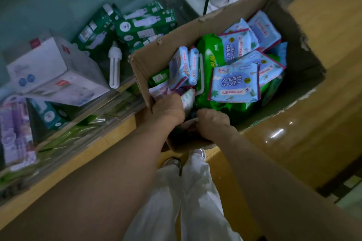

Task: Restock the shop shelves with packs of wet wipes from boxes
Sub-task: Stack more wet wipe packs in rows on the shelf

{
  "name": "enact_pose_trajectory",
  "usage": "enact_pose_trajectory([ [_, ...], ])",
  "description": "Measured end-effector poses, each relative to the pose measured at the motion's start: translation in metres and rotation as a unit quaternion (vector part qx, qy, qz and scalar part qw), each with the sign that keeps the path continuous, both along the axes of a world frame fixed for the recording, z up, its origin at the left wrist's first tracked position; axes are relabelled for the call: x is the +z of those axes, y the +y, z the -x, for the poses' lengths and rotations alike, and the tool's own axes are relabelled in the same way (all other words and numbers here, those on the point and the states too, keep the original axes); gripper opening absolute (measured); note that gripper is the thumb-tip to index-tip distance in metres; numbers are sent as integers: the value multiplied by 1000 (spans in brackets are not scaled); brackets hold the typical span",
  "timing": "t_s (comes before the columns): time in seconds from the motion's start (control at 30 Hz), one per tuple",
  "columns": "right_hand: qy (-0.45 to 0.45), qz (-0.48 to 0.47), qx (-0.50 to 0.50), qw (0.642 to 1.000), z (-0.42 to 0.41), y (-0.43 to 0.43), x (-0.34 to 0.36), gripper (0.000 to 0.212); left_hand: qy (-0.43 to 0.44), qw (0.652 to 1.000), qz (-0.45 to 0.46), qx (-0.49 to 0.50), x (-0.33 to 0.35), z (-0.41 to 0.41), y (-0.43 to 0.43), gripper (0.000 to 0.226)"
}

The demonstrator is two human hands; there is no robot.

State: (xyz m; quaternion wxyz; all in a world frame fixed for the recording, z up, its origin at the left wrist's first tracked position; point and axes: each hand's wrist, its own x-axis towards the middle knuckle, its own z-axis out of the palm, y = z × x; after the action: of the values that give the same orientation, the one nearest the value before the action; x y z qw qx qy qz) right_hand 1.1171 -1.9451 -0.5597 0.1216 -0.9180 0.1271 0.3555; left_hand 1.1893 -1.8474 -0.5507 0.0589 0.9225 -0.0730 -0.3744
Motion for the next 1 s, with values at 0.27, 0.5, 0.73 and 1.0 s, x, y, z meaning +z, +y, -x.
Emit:
enact_pose_trajectory([
  [0.27,-168,-95,-380,904,11,-11,81,29,12,955,167,246,63,-23,20,46],
  [0.5,-326,-124,-560,751,41,3,141,37,14,865,362,346,105,11,15,42],
  [0.73,-343,-273,-752,493,77,-3,187,33,107,852,409,310,161,45,-16,20],
  [1.0,-423,-336,-733,414,143,-24,239,41,223,819,471,241,221,110,-78,31],
])
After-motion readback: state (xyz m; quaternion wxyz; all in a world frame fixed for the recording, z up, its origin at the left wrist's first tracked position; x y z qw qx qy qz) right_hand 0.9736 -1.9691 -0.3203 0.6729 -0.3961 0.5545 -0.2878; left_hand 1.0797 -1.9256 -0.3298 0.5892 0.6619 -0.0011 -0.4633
